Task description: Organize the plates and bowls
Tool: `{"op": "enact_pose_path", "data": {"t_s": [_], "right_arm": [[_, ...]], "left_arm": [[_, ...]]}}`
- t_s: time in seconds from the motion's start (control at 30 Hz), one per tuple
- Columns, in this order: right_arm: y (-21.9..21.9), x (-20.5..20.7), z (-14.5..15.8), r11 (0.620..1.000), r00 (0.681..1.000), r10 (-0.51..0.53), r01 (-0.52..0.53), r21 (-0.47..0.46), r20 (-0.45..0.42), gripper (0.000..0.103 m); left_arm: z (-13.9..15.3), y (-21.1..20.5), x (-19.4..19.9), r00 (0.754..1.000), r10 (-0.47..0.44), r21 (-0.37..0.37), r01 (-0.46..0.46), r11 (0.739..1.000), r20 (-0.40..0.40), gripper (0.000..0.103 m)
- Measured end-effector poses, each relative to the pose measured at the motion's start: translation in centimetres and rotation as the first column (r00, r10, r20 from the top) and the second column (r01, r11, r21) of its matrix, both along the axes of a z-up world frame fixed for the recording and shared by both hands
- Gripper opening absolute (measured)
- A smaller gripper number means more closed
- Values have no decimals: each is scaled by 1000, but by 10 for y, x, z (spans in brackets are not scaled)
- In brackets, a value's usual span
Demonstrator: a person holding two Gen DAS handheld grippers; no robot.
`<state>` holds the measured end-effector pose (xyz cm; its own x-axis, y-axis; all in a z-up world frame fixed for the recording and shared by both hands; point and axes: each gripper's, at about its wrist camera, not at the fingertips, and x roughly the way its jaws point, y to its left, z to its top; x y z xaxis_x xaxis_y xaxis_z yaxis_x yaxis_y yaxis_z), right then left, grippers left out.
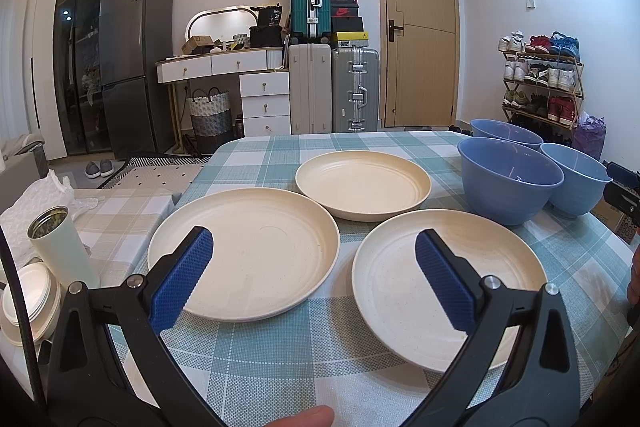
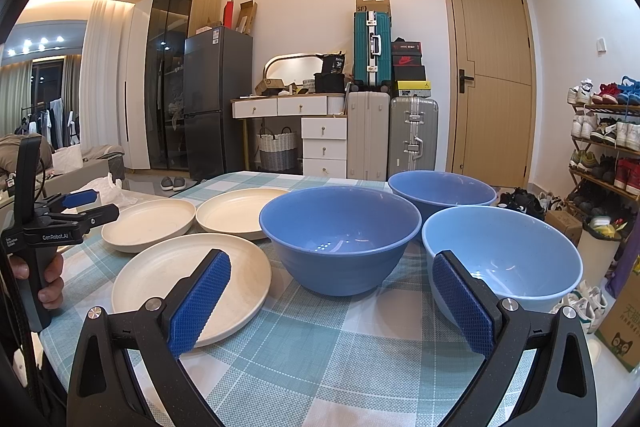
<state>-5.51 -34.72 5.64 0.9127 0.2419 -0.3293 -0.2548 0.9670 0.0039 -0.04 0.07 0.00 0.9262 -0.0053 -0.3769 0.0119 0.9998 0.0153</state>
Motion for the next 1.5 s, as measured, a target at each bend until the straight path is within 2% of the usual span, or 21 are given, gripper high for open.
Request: {"op": "enact_pose_path", "data": {"t_s": [0.87, 1.17, 1.5], "right_arm": [[1, 1, -1, 1000, 1000, 4, -4, -7, -9, 103], [6, 14, -5, 999, 997, 29, -31, -28, -69, 103], [3, 20, -1, 1000, 993, 10, -9, 10, -116, 103]], "left_arm": [[2, 0, 2, 1000, 7, 2, -7, 1000, 5, 101], [2, 0, 1, 1000, 19, 15, -19, 1000, 0, 101], [7, 0, 4, 999, 43, -10, -43, 999, -25, 101]]}}
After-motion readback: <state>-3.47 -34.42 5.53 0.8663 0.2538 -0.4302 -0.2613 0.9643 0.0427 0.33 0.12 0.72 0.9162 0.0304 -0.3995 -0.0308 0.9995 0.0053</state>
